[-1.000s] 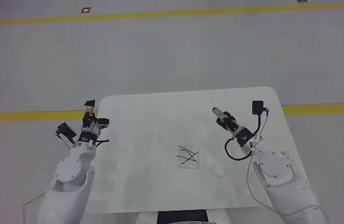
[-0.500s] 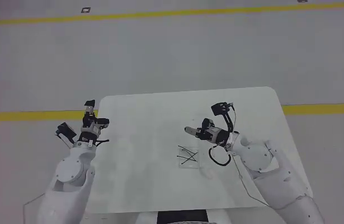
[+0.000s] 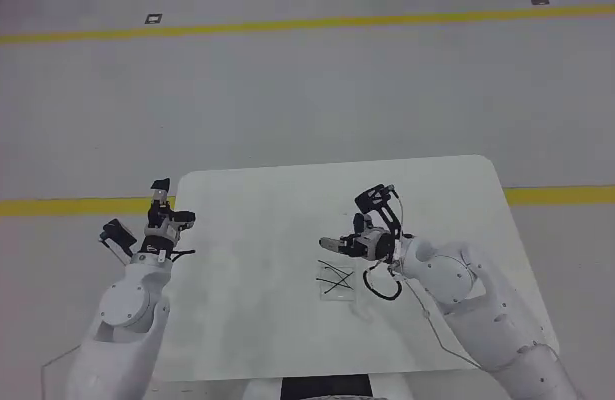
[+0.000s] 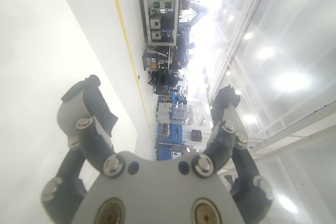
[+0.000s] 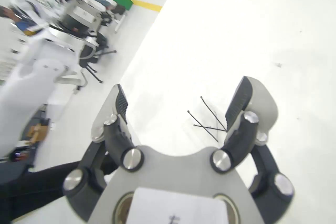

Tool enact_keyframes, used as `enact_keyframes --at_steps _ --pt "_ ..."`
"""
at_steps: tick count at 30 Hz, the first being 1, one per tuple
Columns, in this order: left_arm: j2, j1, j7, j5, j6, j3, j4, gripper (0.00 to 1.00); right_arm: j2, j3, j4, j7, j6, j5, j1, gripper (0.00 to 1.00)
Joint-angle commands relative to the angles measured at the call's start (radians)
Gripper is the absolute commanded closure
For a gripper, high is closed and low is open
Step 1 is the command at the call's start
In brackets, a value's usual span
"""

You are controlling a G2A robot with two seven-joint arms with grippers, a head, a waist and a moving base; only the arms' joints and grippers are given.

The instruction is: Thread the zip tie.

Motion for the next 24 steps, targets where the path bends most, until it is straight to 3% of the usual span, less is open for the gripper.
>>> enact_keyframes --at_steps 1,5,7,24 --pt "0.0 0.0 0.0 0.0 0.0 0.0 0.0 0.0 -0.003 -0.031 0.011 0.007 0.002 -0.061 0.024 0.0" --pt "0.0 0.0 0.0 0.0 0.0 0.0 0.0 0.0 -0.006 -0.089 0.03 0.025 -0.013 -0.176 0.048 0.0" --pt "0.0 0.0 0.0 0.0 0.0 0.0 0.0 0.0 -0.005 -0.114 0.039 0.024 -0.061 -0.221 0.052 0.0" --pt "0.0 0.0 0.0 0.0 0.0 0.0 0.0 0.0 -0.005 -0.114 0.039 0.024 -0.061 -0.221 0.052 0.0"
